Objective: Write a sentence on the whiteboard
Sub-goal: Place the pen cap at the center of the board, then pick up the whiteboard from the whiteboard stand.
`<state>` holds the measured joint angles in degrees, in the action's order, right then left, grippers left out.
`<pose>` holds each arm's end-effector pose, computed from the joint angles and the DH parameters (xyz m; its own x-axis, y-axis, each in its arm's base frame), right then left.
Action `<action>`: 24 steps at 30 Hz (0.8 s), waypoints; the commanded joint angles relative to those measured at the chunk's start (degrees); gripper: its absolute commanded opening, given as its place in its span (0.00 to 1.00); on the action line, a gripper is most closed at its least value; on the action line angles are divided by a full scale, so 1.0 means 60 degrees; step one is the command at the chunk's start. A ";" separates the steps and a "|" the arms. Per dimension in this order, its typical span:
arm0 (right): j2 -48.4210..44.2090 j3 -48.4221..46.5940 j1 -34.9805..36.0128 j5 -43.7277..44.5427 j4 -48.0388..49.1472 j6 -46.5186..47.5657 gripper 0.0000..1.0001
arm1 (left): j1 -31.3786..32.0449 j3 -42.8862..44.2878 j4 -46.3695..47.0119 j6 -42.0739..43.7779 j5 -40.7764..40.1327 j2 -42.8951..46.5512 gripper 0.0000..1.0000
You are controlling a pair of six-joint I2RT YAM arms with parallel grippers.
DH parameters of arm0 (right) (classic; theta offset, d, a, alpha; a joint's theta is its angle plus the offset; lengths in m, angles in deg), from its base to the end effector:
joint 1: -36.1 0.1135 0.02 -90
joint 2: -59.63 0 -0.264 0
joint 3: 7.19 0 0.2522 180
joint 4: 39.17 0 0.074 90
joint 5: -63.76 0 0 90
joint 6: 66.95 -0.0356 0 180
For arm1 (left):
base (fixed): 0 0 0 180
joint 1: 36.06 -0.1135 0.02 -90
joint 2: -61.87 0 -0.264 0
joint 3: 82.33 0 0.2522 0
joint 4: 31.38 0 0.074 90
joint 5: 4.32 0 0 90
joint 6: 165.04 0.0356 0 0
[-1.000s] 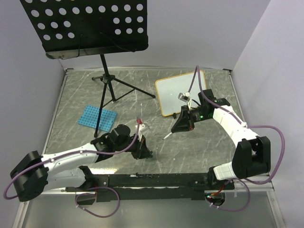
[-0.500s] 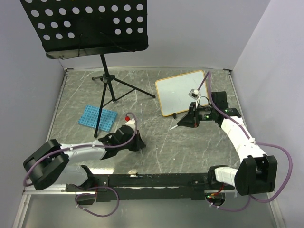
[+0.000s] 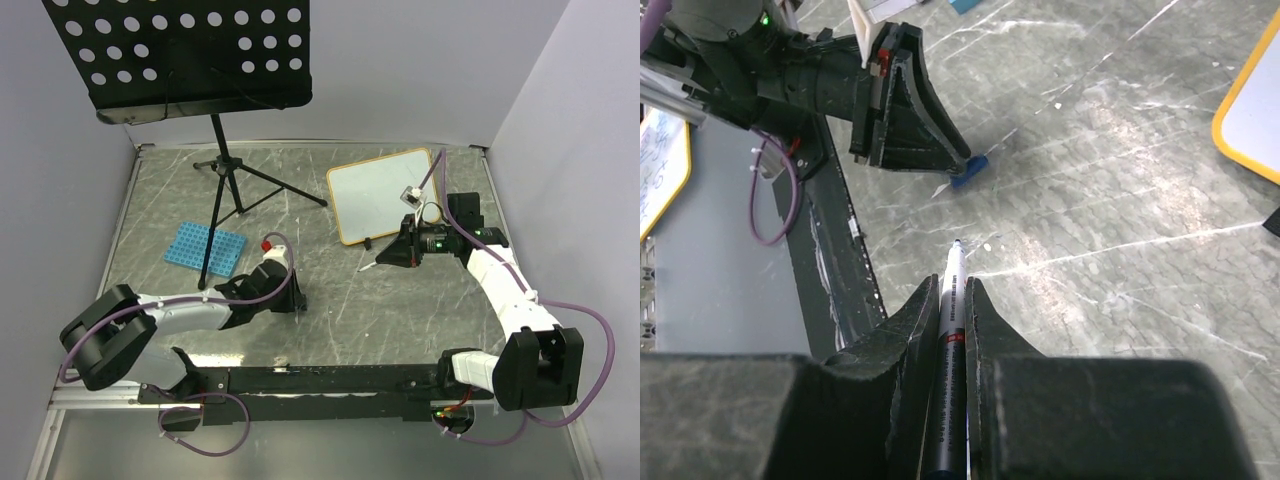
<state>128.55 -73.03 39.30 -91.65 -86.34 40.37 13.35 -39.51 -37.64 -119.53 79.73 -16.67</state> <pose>0.2315 0.0454 0.2780 -0.5531 -0.1550 -0.8186 -0.8049 0.3529 0.4770 0.1678 -0.1902 0.1518 -0.8046 -0.1322 -0.5789 0.1981 0.8593 -0.4715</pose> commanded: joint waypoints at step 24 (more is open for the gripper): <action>-0.0472 -0.0183 -0.0812 -0.0524 0.0031 0.0145 0.00 | -0.3414 0.4706 0.6351 0.0516 0.5944 -0.4908 0.92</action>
<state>127.92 -73.03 35.43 -92.43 -86.73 40.70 -5.38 -16.32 -5.90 -115.40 110.57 -40.95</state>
